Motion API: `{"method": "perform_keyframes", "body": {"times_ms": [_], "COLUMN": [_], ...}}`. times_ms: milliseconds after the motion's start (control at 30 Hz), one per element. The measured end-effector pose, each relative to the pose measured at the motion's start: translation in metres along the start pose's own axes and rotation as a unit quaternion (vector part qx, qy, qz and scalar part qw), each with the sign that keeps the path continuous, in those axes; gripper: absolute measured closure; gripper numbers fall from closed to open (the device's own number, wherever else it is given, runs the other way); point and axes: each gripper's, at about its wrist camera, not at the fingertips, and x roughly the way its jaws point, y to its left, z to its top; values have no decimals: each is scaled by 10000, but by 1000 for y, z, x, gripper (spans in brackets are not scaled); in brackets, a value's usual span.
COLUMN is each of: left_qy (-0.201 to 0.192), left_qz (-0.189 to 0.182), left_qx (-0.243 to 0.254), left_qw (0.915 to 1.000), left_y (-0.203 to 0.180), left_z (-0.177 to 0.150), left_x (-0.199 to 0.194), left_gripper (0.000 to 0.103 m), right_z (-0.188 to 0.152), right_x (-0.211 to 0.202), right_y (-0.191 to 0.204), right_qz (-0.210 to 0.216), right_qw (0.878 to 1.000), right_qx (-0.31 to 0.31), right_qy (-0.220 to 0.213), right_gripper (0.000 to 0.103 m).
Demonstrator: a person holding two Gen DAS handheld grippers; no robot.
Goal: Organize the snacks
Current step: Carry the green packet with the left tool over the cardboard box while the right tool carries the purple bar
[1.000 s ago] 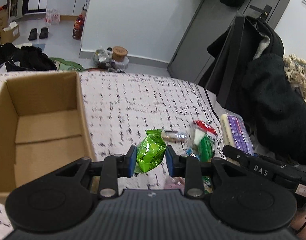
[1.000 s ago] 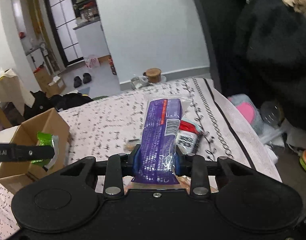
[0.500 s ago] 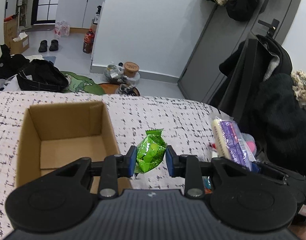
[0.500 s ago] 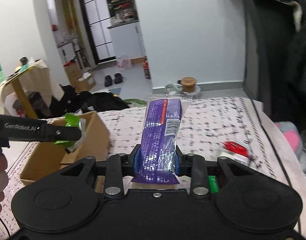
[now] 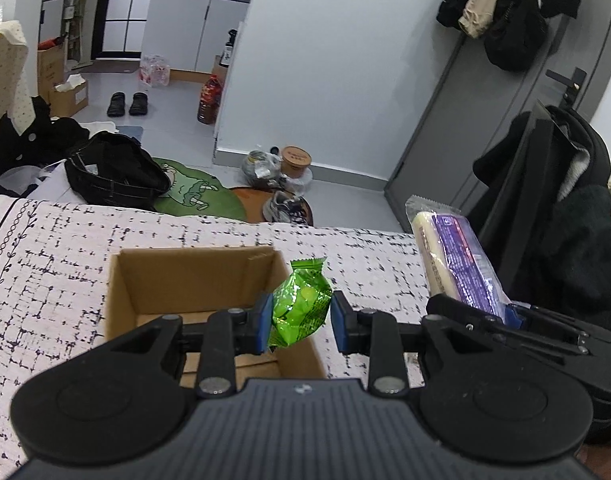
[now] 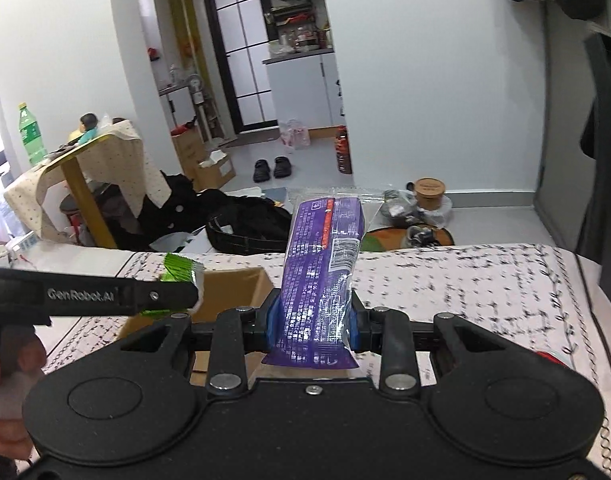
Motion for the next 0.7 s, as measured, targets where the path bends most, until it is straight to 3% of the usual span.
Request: {"method": "perform_keyframes", "body": {"times_ms": [700], "left_qy": [43], "left_qz": [60], "left_qx": [-646], "left_qw": [9979], "left_y": [63], "left_z": [-13], "left_x": [15], "left_gripper": [73], "right_z": [-5], "right_x": [49], "right_y": [56], "right_qz": [131], "right_qw": [9970], "right_qx": [-285], "right_qy": [705], "right_gripper": [72]}}
